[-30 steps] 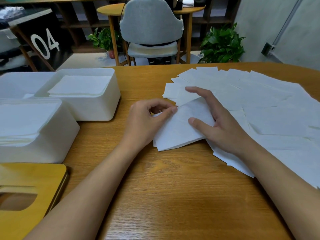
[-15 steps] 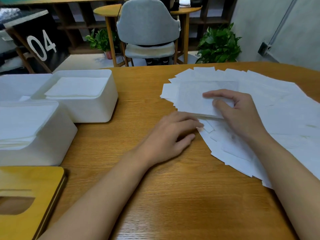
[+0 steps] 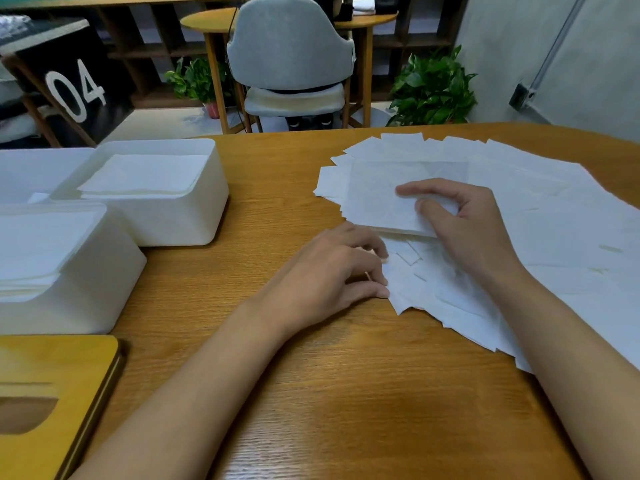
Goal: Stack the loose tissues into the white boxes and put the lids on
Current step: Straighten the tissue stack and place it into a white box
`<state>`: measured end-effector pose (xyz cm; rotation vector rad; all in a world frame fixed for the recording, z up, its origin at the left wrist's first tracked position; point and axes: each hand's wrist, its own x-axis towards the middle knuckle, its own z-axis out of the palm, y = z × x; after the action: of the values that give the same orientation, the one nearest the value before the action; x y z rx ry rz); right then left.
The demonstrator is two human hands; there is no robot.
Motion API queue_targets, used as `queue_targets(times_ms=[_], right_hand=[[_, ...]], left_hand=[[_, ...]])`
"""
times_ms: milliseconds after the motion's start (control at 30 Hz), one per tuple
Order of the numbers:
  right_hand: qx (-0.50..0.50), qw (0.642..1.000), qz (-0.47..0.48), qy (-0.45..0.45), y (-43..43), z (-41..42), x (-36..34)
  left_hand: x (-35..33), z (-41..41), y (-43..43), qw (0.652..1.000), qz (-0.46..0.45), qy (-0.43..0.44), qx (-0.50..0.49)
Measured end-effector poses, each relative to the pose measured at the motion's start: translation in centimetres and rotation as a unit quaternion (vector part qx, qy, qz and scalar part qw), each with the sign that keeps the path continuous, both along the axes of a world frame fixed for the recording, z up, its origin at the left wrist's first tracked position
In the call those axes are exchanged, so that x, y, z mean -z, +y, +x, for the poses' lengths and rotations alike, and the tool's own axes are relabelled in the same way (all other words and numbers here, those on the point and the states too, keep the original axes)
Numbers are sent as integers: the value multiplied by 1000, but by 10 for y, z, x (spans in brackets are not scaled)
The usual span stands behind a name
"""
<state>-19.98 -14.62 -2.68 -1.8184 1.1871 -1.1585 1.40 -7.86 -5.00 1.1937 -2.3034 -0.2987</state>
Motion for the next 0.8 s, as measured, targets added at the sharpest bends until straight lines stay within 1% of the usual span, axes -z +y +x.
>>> queue_targets(times_ms=[67, 133, 167, 267, 367, 433, 533, 667, 733, 800], right_hand=[[-11, 1000, 1, 3, 0, 0, 0], [-33, 999, 1, 7, 1, 0, 0], [-48, 999, 5, 9, 2, 1, 0], [-97, 995, 19, 4, 8, 4, -2], [-151, 989, 5, 5, 15, 8, -6], [-184, 983, 23, -4, 19, 10, -6], [-162, 986, 34, -8, 19, 13, -4], [-110, 991, 58, -43, 15, 12, -3], [-112, 990, 72, -53, 16, 11, -5], [-131, 988, 75, -44, 16, 13, -5]], left_hand=[[0, 1, 2, 1000, -17, -11, 11], [1, 0, 7, 1000, -9, -3, 9], [0, 1, 9, 1000, 1, 19, -1], [-5, 4, 11, 990, 42, 127, -52], [-11, 8, 9, 969, 17, 216, -119], [-12, 10, 8, 955, 0, 255, -153], [-13, 11, 7, 943, -3, 285, -174], [-16, 16, 5, 926, 61, 344, -146], [-17, 18, 5, 919, 66, 357, -151], [-18, 21, 4, 916, 52, 361, -167]])
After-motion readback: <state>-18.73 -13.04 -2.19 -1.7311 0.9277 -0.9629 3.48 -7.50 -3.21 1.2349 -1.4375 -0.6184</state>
